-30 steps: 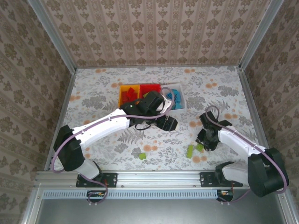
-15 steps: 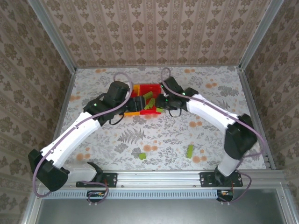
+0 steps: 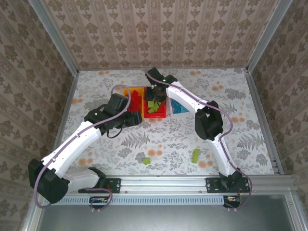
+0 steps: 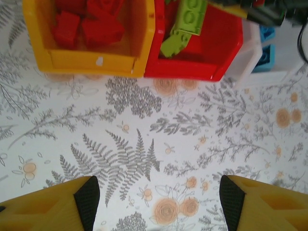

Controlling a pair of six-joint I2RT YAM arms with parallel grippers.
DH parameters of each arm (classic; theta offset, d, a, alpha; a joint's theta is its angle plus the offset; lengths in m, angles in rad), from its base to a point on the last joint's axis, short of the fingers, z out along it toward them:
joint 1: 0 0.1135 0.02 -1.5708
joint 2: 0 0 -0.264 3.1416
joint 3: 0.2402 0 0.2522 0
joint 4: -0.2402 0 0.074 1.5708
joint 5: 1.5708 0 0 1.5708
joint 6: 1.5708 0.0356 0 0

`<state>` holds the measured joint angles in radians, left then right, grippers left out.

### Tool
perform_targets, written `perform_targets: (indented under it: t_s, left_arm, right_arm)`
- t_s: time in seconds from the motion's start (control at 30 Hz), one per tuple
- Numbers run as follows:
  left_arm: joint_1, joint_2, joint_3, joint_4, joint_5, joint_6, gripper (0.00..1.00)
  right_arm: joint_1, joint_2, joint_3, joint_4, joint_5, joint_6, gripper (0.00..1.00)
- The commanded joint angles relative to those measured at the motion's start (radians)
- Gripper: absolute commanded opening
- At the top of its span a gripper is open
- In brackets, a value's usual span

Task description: Sort the legos into containers by color

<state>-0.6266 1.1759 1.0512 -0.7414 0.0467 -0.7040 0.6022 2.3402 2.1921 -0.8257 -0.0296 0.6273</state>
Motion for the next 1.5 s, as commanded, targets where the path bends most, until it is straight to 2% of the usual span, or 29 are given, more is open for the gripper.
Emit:
perform_targets:
  t_s: [0.0,0.17,0.33,0.5,0.6,0.7,0.93,1.13,1.23,1.33,1.47]
  left_arm:
    - [0.000,-0.008,-0.045,-0.060,0.082,0.008,0.70]
    - [-0.042,-0.001,-0.094,-0.101,0.138,0.050,0.71]
    - [-0.119,0.044,-0.124,-0.117,0.166,0.036,0.73]
    - [-0.188,0.133,-0.149,-0.112,0.169,-0.072,0.78]
    - [-0.210,0.216,-0.157,-0.093,0.199,-0.153,0.81]
    - [-0.243,0.312,-0.131,-0.107,0.233,-0.225,0.87]
    - [-0.315,0.473,-0.042,-0.215,0.248,-0.304,0.87]
    - [-0.324,0.520,-0.028,-0.184,0.267,-0.354,0.83]
    - [-0.328,0.556,-0.002,-0.195,0.275,-0.352,0.76]
    - [-0.337,0.570,0.004,-0.196,0.280,-0.360,0.64]
    - [-0.346,0.570,-0.008,-0.200,0.282,-0.374,0.61]
  right_arm:
    - [-0.004,-0.005,0.053,-0.095,0.027,-0.001,0.53]
    - [-0.002,-0.109,-0.051,-0.036,0.044,-0.031,0.59]
    - [0.002,-0.314,-0.325,0.108,0.060,-0.086,0.63]
    - [0.003,-0.583,-0.668,0.256,0.031,-0.144,0.65]
    - [0.002,-0.728,-0.826,0.283,-0.016,-0.186,0.66]
    - [0.000,-0.854,-0.955,0.283,-0.069,-0.203,0.69]
    - [-0.017,-1.042,-1.150,0.264,-0.149,-0.193,0.70]
    - [-0.052,-1.090,-1.191,0.263,-0.185,-0.200,0.70]
    - [-0.064,-1.099,-1.202,0.258,-0.201,-0.202,0.70]
    - [-0.076,-1.117,-1.219,0.253,-0.215,-0.202,0.70]
    - [-0.091,-1.140,-1.236,0.241,-0.228,-0.204,0.69]
